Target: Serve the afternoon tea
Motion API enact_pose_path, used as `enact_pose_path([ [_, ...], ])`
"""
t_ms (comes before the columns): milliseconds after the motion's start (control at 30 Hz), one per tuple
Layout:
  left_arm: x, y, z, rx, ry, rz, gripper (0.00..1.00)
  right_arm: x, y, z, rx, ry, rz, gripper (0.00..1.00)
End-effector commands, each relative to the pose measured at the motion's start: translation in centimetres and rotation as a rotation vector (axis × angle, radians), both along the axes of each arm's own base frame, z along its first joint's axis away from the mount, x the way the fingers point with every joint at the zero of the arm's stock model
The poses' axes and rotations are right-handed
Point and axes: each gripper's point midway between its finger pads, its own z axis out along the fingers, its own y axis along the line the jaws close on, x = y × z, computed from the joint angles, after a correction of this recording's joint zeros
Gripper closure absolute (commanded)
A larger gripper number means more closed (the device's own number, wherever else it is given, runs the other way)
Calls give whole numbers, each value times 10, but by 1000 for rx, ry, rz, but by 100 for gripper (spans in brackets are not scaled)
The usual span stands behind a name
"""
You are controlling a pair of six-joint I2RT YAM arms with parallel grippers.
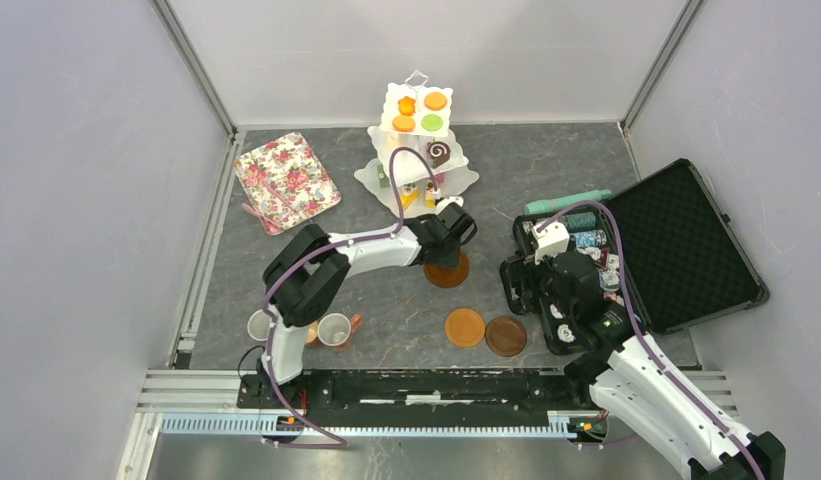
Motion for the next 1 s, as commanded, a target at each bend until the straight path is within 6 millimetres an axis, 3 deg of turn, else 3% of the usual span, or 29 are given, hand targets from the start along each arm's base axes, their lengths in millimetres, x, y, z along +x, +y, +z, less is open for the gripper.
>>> enact_pose_path([
  [0, 20, -12, -17, 20, 20, -47, 64, 4, -1, 10, 18, -37, -28, 2],
  [133, 37, -19, -13, 20, 13, -50, 63, 4, -2, 9, 10, -31, -34, 2],
  [267, 45, -15, 11, 22, -20, -89, 59, 4, -2, 8, 7, -28, -34, 2],
  [400, 38, -13, 58, -20, -70, -153, 44, 4, 0, 8, 11, -30, -28, 2],
  [467, 31, -9, 91, -61, -102, -174, 36, 4, 1, 8, 11, -28, -24, 2],
  [633, 4, 10, 160, -154, -162, -204, 20, 4, 3, 8, 18, -29, -13, 2],
  [800, -27, 69, 188, -133, -175, -117, 13, 3, 6, 8, 25, -27, 5, 2],
  [967, -57, 149, 184, -133, -124, 92, 8, 3, 8, 9, 31, -30, 16, 2],
])
